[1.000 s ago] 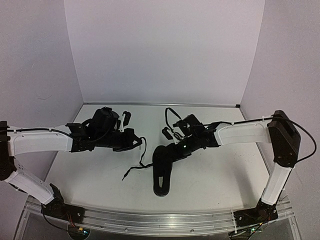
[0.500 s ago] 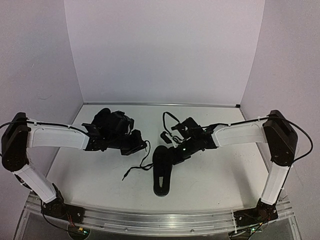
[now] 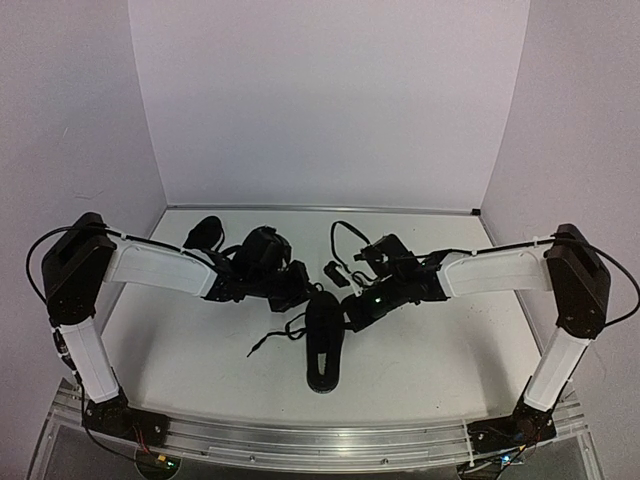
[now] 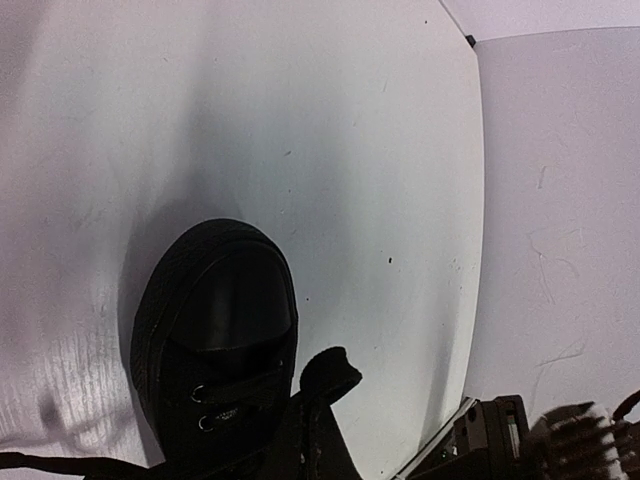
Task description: Tie the shoes
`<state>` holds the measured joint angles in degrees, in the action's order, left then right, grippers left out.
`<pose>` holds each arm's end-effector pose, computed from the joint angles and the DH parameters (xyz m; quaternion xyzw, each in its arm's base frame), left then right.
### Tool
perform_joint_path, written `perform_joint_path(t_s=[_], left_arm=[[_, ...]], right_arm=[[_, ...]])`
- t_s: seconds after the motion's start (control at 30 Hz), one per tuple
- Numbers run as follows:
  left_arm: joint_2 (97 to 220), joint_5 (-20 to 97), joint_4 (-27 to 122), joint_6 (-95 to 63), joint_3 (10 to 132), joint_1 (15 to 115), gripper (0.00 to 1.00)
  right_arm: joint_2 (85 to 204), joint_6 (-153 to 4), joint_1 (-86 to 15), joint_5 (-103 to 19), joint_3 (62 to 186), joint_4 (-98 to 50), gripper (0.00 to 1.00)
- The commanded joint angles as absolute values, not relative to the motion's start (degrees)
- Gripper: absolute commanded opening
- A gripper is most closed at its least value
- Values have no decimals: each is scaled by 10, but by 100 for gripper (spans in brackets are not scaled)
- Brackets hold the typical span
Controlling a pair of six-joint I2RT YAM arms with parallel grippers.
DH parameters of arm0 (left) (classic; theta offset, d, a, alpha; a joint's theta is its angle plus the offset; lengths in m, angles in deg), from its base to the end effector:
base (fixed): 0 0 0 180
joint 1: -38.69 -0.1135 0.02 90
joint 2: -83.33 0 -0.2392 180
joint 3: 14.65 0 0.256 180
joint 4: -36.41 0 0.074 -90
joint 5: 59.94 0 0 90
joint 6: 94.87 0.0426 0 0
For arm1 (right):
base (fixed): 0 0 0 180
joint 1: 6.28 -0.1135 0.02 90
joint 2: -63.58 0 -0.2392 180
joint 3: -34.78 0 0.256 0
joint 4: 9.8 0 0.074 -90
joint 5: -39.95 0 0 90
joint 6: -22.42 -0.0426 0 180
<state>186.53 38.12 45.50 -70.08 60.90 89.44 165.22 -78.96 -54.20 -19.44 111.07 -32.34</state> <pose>0.2450 -0.3093 0.1581 -0.0810 0.8886 -0.4124 0.1838 0.2344 0.2920 0.1561 -0.3722 0.8250 0.3855 0.1793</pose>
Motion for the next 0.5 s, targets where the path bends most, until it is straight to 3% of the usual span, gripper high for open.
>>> perform_joint_path(t_s=[0.0, 0.47], left_arm=[[1889, 403, 418, -714, 648, 905, 0], [1909, 477, 422, -709, 631, 914, 0]], right_arm=[[1621, -773, -543, -177, 1099, -296, 1], [1602, -770, -543, -199, 1090, -286, 1]])
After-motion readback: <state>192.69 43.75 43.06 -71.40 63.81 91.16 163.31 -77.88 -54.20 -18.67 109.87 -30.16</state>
